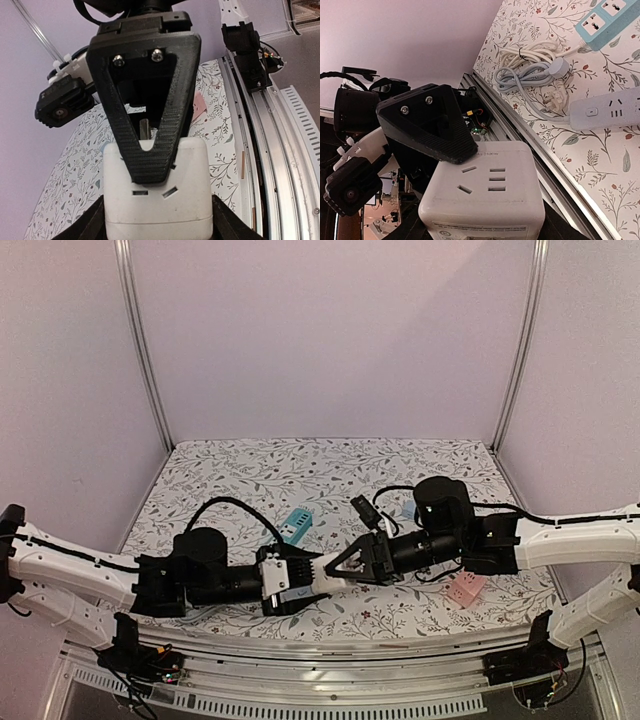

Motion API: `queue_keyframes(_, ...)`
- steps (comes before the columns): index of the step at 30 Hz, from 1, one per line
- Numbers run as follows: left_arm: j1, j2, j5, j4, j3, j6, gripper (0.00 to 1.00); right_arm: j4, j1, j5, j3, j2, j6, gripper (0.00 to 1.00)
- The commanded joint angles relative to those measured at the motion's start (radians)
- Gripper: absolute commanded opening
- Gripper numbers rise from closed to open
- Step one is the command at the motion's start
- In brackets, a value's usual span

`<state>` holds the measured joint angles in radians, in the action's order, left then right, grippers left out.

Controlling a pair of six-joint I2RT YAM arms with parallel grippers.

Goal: Insert the plug

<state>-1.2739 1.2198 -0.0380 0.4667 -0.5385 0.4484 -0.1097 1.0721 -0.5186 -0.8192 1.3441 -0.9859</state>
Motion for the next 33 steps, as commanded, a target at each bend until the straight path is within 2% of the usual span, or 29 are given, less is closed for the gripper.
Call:
queue_keyframes(1,0.007,0.006,-0.034,-0.002,-0.049,0.035,0.71,-0.08,0.027,-0.022,-0.014,-0.012,-0.028,0.0)
queue_keyframes(3,0.007,-0.011,-0.044,-0.012,-0.037,0.026,0.84,-0.074,0.026,0.008,0.003,-0.034,-0.014,0.0)
queue_keyframes(4,0.007,-0.025,-0.053,-0.009,-0.026,0.024,0.97,-0.07,0.027,0.022,0.01,-0.043,-0.007,0.0)
queue_keyframes(5,0.007,-0.035,-0.058,0.0,-0.015,0.027,0.99,-0.063,0.026,0.036,0.014,-0.058,0.0,0.0)
queue_keyframes(12,0.013,-0.091,-0.063,0.017,0.024,0.045,0.99,-0.112,-0.029,0.104,0.061,-0.126,0.028,0.0)
queue_keyframes(14,0.033,-0.103,-0.028,0.018,0.027,0.026,0.99,-0.194,-0.051,0.09,0.085,-0.14,0.007,0.0)
queue_keyframes(18,0.121,-0.14,0.147,0.024,0.034,-0.039,0.99,-0.355,-0.063,0.054,0.108,-0.157,-0.024,0.0)
queue_keyframes(21,0.164,-0.162,0.228,0.047,0.041,-0.06,0.99,-0.62,-0.083,0.012,0.153,-0.142,-0.112,0.0)
queue_keyframes(25,0.208,-0.185,0.34,0.067,0.033,-0.078,0.99,-1.079,-0.114,-0.043,0.17,-0.011,-0.335,0.0)
queue_keyframes(27,0.231,-0.191,0.394,0.07,0.021,-0.081,0.98,-1.279,-0.119,-0.067,0.133,0.128,-0.486,0.0)
queue_keyframes(29,0.246,-0.192,0.44,0.066,0.004,-0.084,0.97,-1.296,-0.115,-0.111,0.065,0.234,-0.585,0.0)
queue_keyframes(33,0.262,-0.188,0.488,0.031,-0.043,-0.088,0.94,-1.295,-0.092,-0.113,0.018,0.309,-0.607,0.0)
